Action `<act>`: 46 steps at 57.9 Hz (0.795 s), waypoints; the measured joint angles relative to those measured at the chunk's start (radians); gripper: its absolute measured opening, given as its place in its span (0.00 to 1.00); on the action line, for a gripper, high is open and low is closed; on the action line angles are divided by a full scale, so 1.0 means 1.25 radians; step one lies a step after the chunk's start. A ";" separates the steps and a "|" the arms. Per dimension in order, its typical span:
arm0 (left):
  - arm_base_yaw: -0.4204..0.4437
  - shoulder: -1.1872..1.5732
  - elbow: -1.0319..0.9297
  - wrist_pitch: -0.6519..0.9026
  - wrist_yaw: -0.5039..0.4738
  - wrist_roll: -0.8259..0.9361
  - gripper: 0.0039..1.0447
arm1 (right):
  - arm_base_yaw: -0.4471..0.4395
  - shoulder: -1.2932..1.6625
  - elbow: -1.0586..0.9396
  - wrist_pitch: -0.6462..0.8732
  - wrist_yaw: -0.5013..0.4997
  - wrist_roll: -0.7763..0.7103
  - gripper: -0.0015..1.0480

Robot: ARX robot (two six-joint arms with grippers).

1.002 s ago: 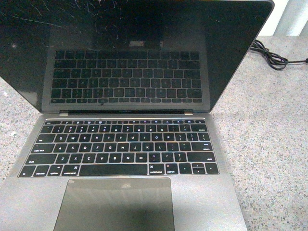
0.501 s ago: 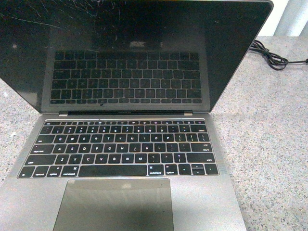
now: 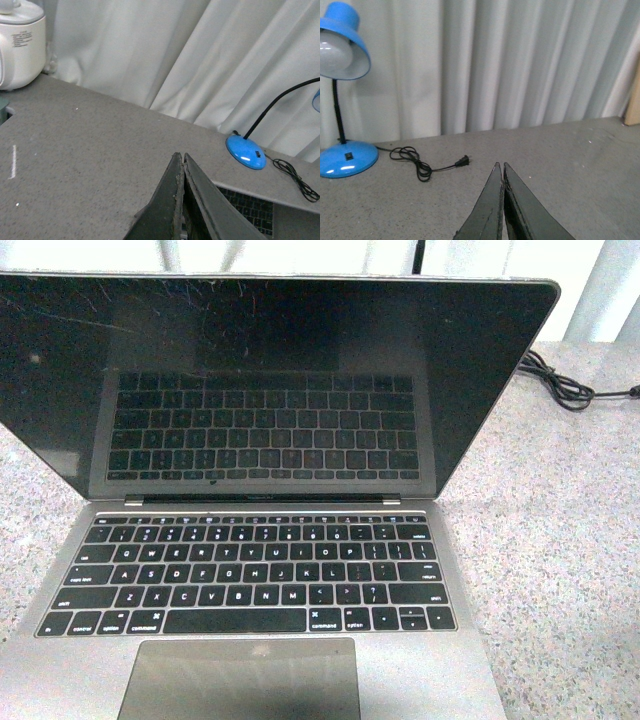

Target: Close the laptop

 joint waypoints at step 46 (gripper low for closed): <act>-0.301 0.556 0.400 0.100 0.176 0.187 0.04 | 0.089 0.647 0.562 -0.266 -0.652 -0.025 0.01</act>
